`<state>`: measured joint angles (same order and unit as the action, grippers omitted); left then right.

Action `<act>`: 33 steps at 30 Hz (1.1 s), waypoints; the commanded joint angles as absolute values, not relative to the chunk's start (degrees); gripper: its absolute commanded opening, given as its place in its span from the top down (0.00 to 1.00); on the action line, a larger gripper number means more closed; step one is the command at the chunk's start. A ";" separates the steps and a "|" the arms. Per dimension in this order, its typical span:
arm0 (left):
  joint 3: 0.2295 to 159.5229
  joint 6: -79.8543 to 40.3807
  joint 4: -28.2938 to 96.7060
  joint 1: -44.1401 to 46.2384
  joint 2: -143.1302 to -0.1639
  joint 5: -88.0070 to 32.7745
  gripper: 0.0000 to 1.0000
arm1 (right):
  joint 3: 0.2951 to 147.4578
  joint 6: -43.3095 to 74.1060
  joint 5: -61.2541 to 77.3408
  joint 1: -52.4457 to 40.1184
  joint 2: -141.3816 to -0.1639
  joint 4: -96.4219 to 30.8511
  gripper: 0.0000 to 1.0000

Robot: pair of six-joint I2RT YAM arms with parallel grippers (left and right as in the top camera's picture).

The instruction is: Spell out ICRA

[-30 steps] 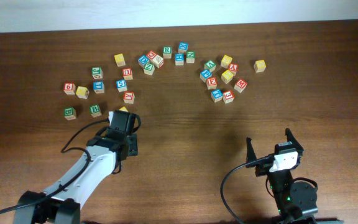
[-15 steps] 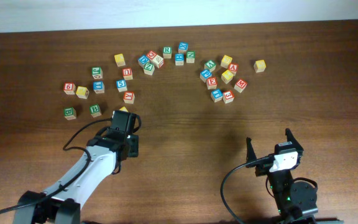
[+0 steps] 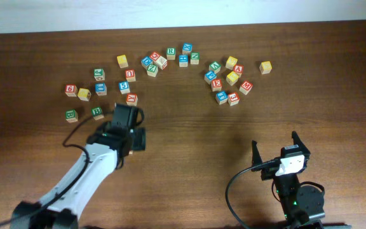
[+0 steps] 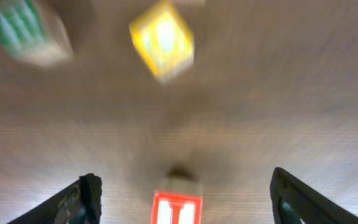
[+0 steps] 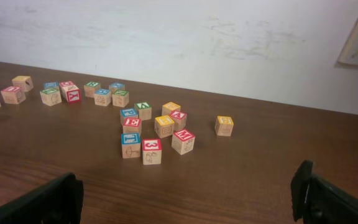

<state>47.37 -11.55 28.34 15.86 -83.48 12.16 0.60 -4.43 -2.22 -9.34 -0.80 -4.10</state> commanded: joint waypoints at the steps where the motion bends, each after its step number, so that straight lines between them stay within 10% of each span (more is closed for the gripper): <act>1: 56.31 -11.46 30.50 13.72 -77.95 11.84 0.20 | 0.32 -3.77 -2.13 -8.93 -0.36 -4.54 0.02; 11: 60.03 -14.48 42.96 1.19 -73.14 11.79 0.01 | 0.32 -3.77 -2.13 -8.93 -0.36 -4.54 0.02; 33: 60.03 -14.48 44.47 -4.08 -73.14 11.79 0.01 | 0.32 -3.77 -2.13 -8.93 -0.36 -4.54 0.02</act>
